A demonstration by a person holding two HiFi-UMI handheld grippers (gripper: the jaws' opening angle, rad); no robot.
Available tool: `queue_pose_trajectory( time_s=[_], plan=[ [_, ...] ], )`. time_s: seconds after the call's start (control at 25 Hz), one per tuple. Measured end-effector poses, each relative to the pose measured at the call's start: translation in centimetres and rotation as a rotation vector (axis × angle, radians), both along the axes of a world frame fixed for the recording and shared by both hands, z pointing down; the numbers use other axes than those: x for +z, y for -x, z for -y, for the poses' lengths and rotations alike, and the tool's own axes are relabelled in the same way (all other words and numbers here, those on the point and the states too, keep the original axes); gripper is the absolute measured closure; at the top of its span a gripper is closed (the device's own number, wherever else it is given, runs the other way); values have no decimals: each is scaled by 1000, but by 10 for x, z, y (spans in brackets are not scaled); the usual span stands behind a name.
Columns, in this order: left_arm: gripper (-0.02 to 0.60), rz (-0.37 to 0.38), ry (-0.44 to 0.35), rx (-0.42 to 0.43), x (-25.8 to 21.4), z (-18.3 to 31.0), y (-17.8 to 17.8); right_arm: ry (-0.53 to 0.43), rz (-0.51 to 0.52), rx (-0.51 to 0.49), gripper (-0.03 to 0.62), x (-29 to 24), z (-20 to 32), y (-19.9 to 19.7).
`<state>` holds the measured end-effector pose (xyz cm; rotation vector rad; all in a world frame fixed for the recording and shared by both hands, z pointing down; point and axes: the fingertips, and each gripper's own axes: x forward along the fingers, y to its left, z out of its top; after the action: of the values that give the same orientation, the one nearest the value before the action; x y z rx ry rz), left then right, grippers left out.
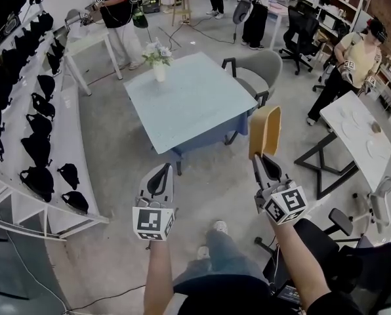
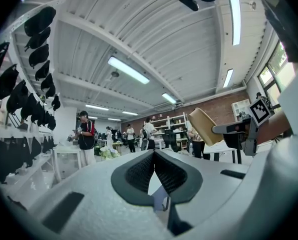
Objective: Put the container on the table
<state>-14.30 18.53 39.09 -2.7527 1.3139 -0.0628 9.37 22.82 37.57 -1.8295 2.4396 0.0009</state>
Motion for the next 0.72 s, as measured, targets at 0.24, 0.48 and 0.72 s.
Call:
queue_pose_trajectory(
  time_s=[0.24, 0.48, 0.72],
  plan=[
    [580, 3, -1, -14, 2, 14, 4, -6, 0, -22, 579, 0, 16, 4],
    [580, 1, -4, -37, 6, 42, -1, -12, -2, -49, 579, 5, 49, -2],
    [580, 11, -6, -73, 9, 99, -10, -16, 12, -68, 579, 13, 114, -19]
  ],
)
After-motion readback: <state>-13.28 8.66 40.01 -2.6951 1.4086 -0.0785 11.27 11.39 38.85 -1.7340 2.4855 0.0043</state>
